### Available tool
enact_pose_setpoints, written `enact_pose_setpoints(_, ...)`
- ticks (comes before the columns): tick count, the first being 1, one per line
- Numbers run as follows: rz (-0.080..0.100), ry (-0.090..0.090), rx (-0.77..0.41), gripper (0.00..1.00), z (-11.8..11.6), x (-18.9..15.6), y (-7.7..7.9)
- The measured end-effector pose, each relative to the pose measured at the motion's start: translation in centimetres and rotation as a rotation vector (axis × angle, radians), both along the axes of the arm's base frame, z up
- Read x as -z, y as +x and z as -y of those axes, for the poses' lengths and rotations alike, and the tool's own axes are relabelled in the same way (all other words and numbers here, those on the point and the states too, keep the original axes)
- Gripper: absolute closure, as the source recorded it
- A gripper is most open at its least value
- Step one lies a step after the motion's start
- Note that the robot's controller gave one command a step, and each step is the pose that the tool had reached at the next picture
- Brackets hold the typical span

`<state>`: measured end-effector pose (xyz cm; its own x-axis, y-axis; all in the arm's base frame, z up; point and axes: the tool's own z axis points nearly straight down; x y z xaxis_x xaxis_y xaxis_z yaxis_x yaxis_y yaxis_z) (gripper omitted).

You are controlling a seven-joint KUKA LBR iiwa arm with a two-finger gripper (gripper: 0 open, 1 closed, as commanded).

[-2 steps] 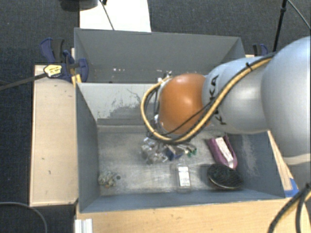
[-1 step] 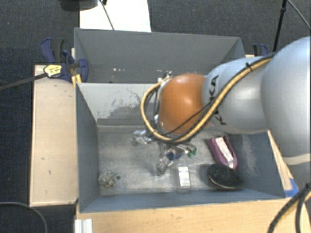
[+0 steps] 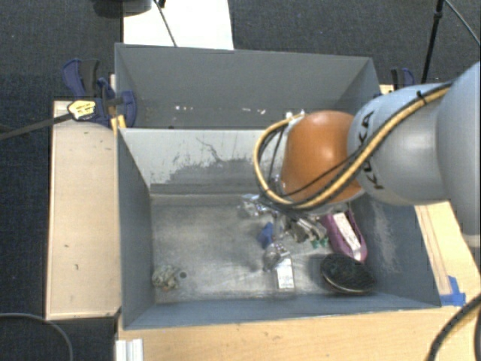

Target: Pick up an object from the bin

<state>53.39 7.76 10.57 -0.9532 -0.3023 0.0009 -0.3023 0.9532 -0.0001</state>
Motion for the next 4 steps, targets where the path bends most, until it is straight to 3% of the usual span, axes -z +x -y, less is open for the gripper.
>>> enact_pose_setpoints(1, 0.008, -0.002, -0.049, 0.00, 5.7, 1.3, 4.9)
enact_pose_setpoints(2, 0.005, 0.001, -0.093, 0.00, 5.4, 3.4, 2.9)
enact_pose_setpoints(3, 0.011, 0.000, -0.091, 1.00, 5.5, 3.1, 3.1)
enact_pose_setpoints(4, 0.012, 0.001, -0.095, 1.00, 5.3, -12.4, 1.8)
